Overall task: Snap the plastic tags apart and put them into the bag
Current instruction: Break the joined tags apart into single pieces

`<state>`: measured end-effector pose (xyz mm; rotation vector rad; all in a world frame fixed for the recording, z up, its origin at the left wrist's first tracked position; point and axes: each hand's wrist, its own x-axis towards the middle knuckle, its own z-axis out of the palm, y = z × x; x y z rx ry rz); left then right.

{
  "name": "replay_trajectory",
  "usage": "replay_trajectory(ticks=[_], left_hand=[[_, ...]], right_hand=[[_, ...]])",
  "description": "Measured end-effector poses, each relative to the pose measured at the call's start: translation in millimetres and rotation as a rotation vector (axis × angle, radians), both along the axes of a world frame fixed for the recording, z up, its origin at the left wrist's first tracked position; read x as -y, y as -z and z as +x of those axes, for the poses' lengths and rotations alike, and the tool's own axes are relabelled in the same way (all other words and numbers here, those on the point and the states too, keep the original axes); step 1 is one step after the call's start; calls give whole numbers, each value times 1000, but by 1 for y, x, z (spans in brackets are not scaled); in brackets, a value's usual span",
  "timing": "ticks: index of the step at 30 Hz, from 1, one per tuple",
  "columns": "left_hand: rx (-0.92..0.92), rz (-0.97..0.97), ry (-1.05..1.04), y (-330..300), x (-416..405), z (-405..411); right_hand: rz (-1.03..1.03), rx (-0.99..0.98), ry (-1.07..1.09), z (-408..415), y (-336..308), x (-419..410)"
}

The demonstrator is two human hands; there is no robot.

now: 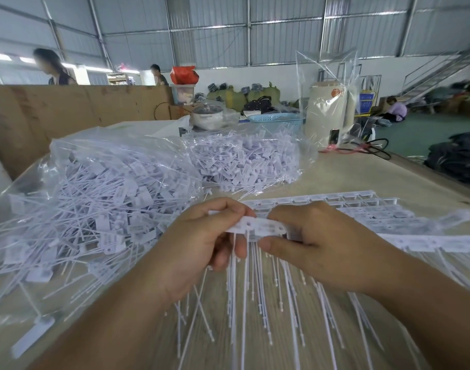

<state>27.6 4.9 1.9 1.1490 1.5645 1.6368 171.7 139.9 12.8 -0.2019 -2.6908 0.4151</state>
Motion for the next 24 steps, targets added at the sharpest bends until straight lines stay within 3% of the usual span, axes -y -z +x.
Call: replay_trajectory(ticks=[3, 8, 13, 24], left_hand=[[-159, -84, 2, -1, 2, 1], [-180, -138, 49, -1, 1, 2], [-97, -69, 30, 0, -2, 5], [145, 118, -190, 7, -12, 10]], right_hand=[[-25, 17, -18, 1, 1, 0], [-82, 22, -75, 2, -1, 2], [-131, 14, -79, 2, -1, 1], [9, -222, 103, -4, 4, 16]])
